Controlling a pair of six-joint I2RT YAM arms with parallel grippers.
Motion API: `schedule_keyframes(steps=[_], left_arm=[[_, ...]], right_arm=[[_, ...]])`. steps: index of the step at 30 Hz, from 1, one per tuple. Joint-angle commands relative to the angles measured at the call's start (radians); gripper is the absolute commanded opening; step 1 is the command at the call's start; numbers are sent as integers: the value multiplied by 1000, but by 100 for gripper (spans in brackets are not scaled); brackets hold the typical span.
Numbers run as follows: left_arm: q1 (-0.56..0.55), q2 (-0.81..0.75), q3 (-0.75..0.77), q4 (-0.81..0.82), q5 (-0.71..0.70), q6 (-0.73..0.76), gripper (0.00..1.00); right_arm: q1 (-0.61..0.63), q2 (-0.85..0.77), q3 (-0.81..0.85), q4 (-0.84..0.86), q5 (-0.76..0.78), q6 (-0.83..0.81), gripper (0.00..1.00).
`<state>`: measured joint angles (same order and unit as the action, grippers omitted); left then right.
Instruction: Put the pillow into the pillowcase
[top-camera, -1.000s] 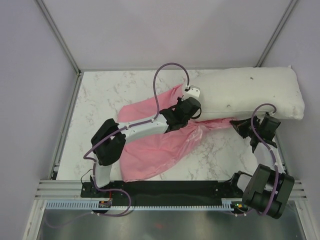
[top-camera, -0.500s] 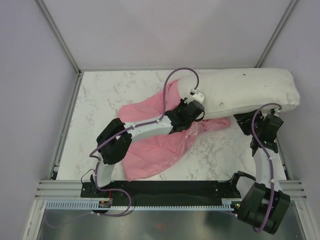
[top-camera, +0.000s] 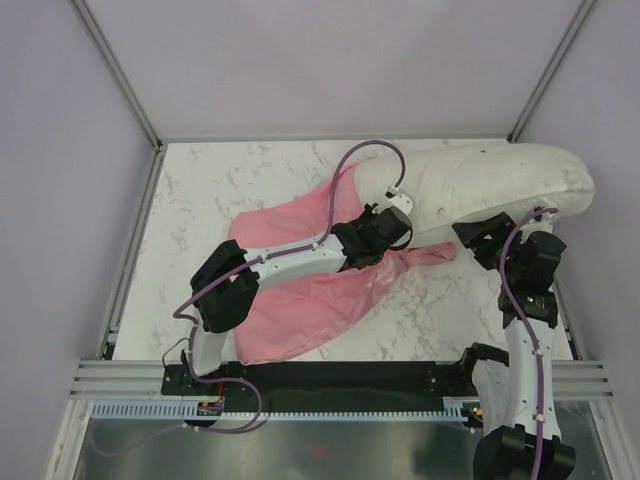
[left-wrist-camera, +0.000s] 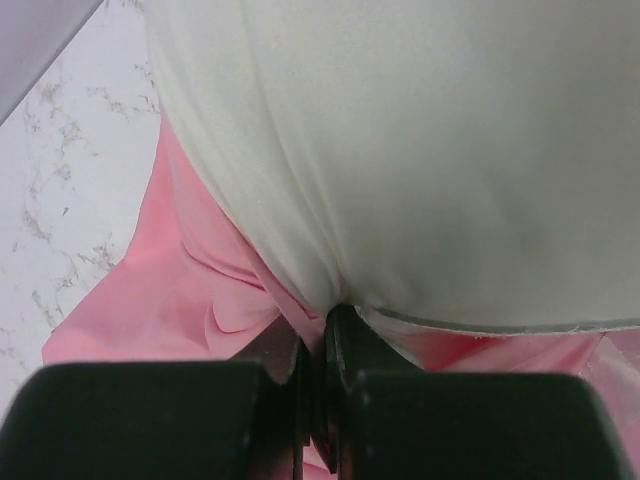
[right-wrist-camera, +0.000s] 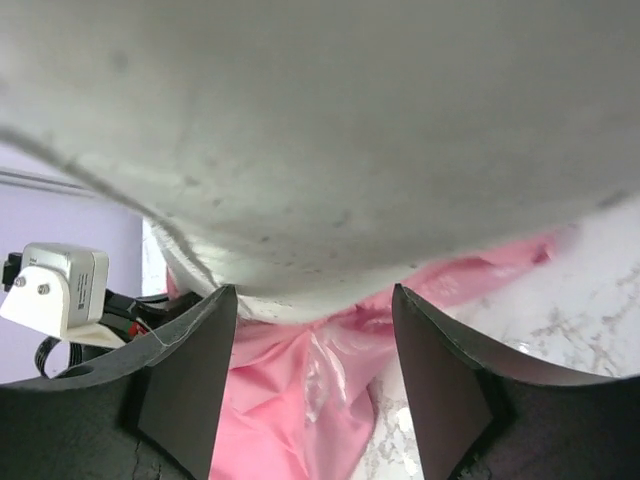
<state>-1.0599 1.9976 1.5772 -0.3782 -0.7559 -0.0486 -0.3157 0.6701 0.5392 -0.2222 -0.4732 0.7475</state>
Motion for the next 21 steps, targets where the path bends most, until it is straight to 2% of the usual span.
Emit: schedule_keyframes(steps=[1, 5, 8, 9, 12, 16, 21], left_arm=[[-23, -109, 7, -17, 99, -46, 2], [-17, -91, 78, -109, 61, -85, 2], [-2, -94, 95, -169, 12, -117, 2], [0, -103, 80, -166, 7, -119, 2], [6, -132, 21, -168, -25, -125, 2], [75, -155, -71, -169, 12, -183, 2], [190, -154, -132, -166, 93, -283, 2]], right_arm=[[41, -3, 137, 107, -59, -16, 71], [52, 37, 143, 61, -8, 10, 78], [41, 251, 82, 131, -121, 65, 77], [40, 266, 30, 165, -127, 97, 75], [47, 203, -54, 214, -30, 99, 76], [98, 184, -93, 205, -13, 92, 75], [279, 119, -208, 195, 79, 127, 74]])
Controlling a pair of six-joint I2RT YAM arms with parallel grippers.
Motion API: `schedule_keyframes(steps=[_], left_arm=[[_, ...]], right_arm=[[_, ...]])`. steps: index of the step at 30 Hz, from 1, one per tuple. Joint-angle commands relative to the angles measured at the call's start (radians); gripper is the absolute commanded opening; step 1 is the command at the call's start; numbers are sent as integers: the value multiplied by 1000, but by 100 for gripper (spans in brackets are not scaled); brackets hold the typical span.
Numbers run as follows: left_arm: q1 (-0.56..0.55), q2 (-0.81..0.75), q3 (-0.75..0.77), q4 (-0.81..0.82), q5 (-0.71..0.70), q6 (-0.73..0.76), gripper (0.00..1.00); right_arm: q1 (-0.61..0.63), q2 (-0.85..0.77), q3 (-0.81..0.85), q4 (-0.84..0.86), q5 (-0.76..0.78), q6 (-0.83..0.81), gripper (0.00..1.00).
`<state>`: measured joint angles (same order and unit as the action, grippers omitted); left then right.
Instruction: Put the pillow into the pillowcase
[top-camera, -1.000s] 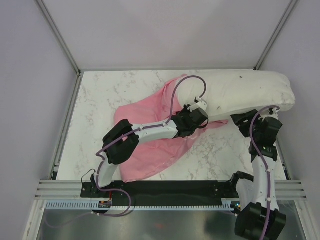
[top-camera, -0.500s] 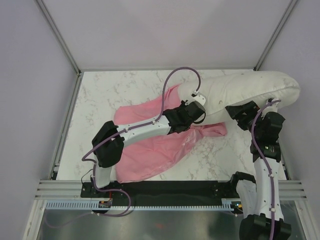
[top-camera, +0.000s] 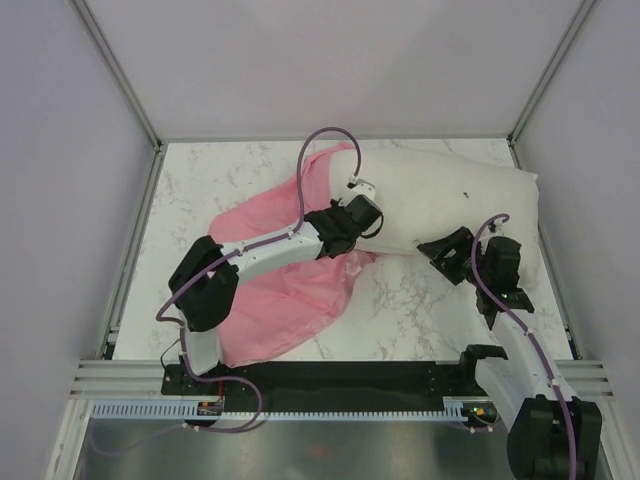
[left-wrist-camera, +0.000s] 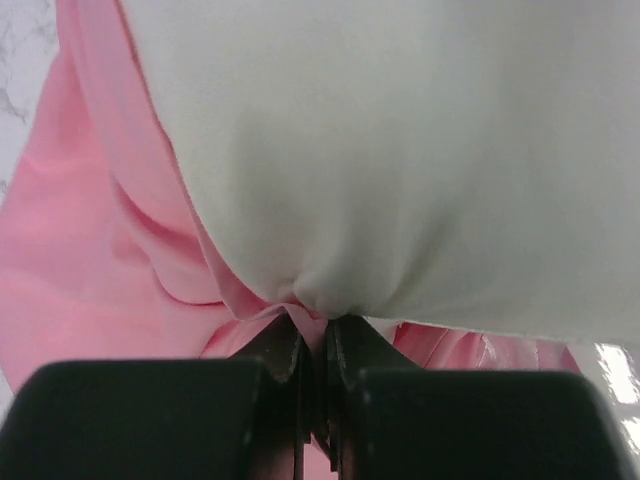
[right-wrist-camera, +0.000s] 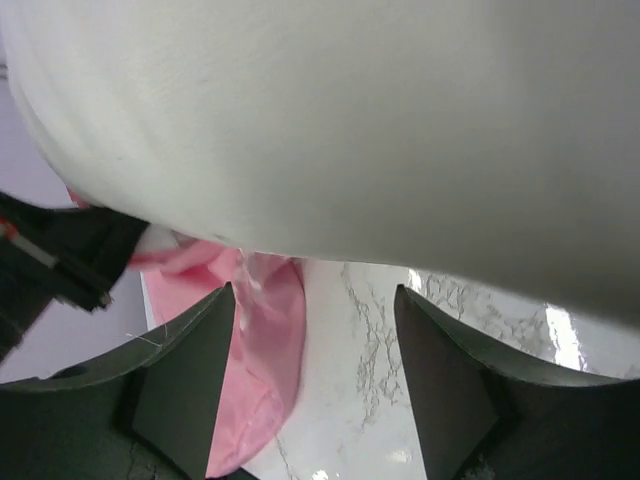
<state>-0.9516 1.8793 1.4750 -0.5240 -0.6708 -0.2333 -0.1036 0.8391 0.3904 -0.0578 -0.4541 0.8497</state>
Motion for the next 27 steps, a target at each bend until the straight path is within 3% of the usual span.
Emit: schedule_keyframes(steps=[1, 5, 7, 14, 20, 23, 24, 26, 27], left_arm=[[99, -29, -30, -21, 14, -100, 2], [88, -37, -38, 24, 103, -61, 2], [59, -54, -50, 45, 97, -43, 2], [7, -147, -74, 41, 99, -23, 2], [8, -271, -119, 33, 131, -40, 3], [19, -307, -117, 16, 154, -69, 8], [28, -328, -108, 16, 154, -69, 8], [36, -347, -96, -39, 157, -89, 22], [49, -358, -90, -59, 149, -112, 29]], right_arm=[[129, -67, -71, 29, 89, 35, 73], [254, -121, -41, 7, 175, 25, 71], [294, -88, 71, -13, 190, -15, 71], [341, 231, 502, -2, 121, -93, 72], [429, 506, 668, 90, 152, -106, 69], [516, 627, 683, 107, 213, -129, 61], [550, 656, 680, 119, 227, -132, 53], [568, 727, 642, 140, 242, -121, 44], [576, 739, 615, 195, 247, -104, 35]])
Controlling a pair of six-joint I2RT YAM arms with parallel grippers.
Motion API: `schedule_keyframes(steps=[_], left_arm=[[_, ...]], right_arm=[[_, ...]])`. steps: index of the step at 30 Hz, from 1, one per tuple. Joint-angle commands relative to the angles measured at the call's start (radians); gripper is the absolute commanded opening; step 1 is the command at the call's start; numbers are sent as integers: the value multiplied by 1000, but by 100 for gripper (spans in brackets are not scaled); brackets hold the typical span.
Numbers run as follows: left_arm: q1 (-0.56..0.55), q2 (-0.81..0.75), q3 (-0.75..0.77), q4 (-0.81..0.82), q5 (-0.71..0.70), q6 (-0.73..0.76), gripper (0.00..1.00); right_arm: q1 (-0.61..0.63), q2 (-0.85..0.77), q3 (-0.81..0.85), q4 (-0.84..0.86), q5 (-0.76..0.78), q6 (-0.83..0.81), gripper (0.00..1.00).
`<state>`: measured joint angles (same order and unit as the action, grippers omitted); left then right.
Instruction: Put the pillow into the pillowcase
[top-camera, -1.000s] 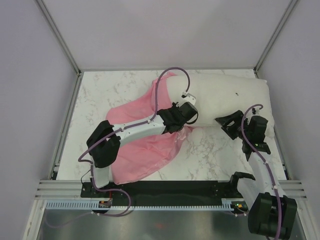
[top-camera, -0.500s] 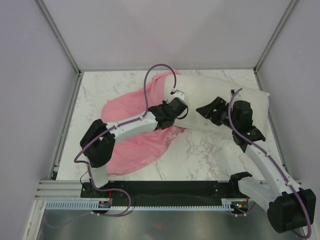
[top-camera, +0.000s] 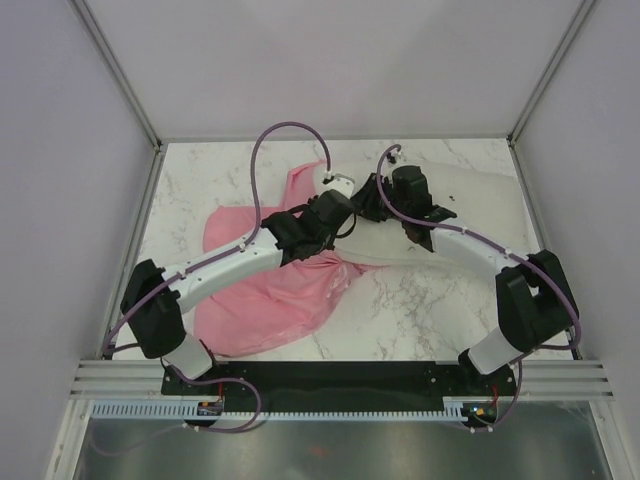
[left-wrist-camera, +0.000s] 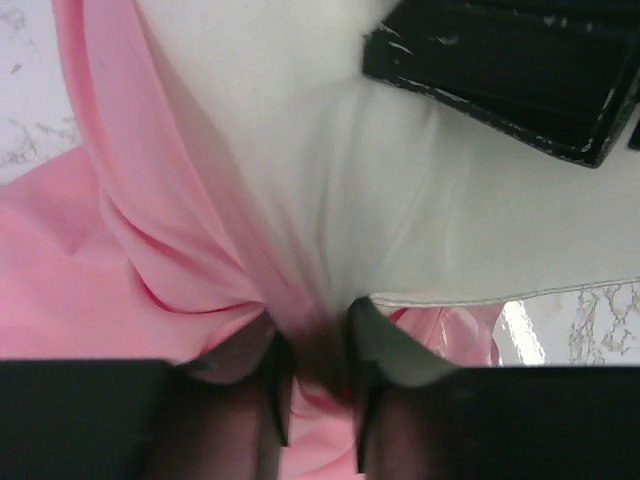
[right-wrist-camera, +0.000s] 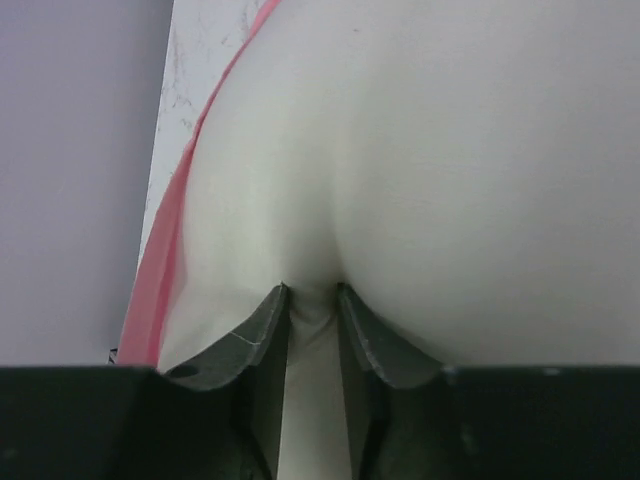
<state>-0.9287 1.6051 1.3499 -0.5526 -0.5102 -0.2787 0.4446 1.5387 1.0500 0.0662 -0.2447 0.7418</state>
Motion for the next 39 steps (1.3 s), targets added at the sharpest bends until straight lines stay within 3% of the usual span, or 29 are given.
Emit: schedule_keyframes(steps=[1, 5, 13, 18, 22, 24, 28, 31, 35, 39], left_arm=[[36, -88, 40, -47, -14, -77, 39], [86, -88, 55, -133, -45, -120, 42], [113, -42, 106, -213, -113, -134, 48], [119, 19, 160, -265, -146, -128, 43], [129, 49, 179, -271, -87, -122, 22], [133, 65, 196, -273, -80, -117, 22], [151, 82, 215, -273, -82, -119, 61], [183, 128, 238, -273, -59, -114, 62], [208, 173, 259, -268, -28, -126, 62], [208, 200, 270, -256, 12, -117, 42]], right_arm=[[28, 50, -74, 102, 42, 17, 31], [34, 52, -174, 164, 70, 48, 17], [39, 31, -193, 164, 88, 31, 8], [46, 29, -179, 143, 88, 14, 3], [60, 34, -173, 135, 84, -5, 0], [68, 37, -173, 135, 84, -9, 0], [75, 34, -182, 136, 84, -10, 0], [80, 28, -189, 141, 84, -10, 0], [88, 21, -196, 141, 93, -13, 0], [91, 18, -203, 141, 102, -15, 0]])
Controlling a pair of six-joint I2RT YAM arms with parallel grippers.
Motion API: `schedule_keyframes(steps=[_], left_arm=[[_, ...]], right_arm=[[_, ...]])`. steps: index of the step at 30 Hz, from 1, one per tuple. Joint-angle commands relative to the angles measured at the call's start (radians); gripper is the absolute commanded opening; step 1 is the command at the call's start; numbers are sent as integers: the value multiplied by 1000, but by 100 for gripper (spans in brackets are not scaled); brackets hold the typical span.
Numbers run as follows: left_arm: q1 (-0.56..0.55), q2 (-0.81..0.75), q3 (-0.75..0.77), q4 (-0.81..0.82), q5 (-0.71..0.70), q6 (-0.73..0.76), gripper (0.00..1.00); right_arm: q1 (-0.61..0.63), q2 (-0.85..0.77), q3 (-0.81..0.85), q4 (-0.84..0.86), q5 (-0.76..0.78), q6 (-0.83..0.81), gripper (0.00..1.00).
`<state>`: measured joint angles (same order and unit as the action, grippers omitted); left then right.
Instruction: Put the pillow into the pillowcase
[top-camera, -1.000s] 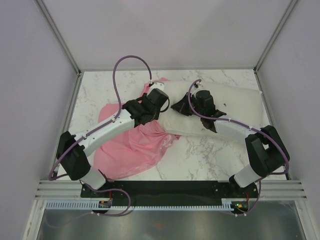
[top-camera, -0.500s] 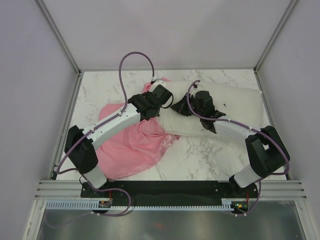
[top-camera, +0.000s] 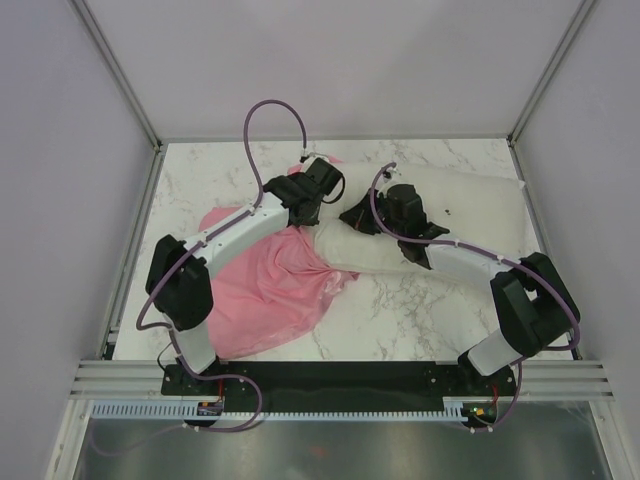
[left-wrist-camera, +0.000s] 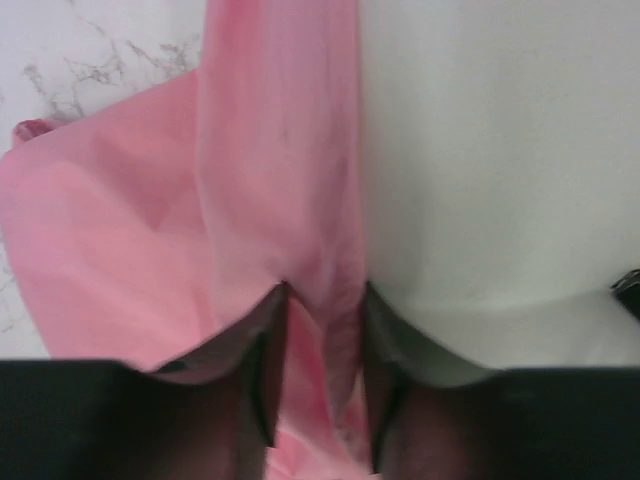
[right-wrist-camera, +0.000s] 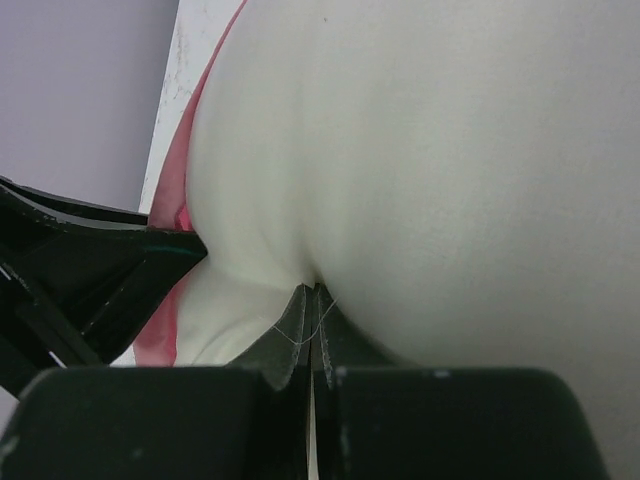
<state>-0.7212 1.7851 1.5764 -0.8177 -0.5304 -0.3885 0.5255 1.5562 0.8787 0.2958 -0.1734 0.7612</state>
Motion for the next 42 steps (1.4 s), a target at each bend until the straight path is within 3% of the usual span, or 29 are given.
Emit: schedule_keyframes(steps=[1, 4, 9, 14, 15, 23, 26, 30, 33, 37, 42], left_arm=[[2, 22, 45, 8, 26, -7, 30], [0, -4, 40, 9, -2, -15, 16], [0, -84, 85, 2, 21, 17, 2], [-12, -141, 164, 0, 210, 31, 2], [-15, -144, 181, 3, 315, 30, 2], [-67, -21, 436, 37, 711, -26, 2], [-92, -13, 459, 40, 696, -27, 2], [-70, -64, 355, 46, 601, -19, 2], [-64, -105, 378, 81, 661, -33, 2], [-66, -102, 526, 86, 771, -39, 2], [-107, -40, 669, 86, 875, -69, 2]], right_arm=[[11, 1, -35, -89, 31, -33, 0], [19, 2, -38, -84, 31, -39, 0], [47, 44, -26, -69, 11, -45, 0], [109, 108, 2, -57, 0, -49, 0], [122, 119, 8, -53, 2, -49, 1], [234, 222, -36, 71, -27, 6, 0], [215, 199, -72, 121, -41, 16, 0], [162, 165, -101, 146, -113, 36, 0], [142, 211, -98, 221, -204, 68, 0], [148, 310, -89, 359, -299, 162, 0], [234, 378, 38, 122, -229, 67, 0]])
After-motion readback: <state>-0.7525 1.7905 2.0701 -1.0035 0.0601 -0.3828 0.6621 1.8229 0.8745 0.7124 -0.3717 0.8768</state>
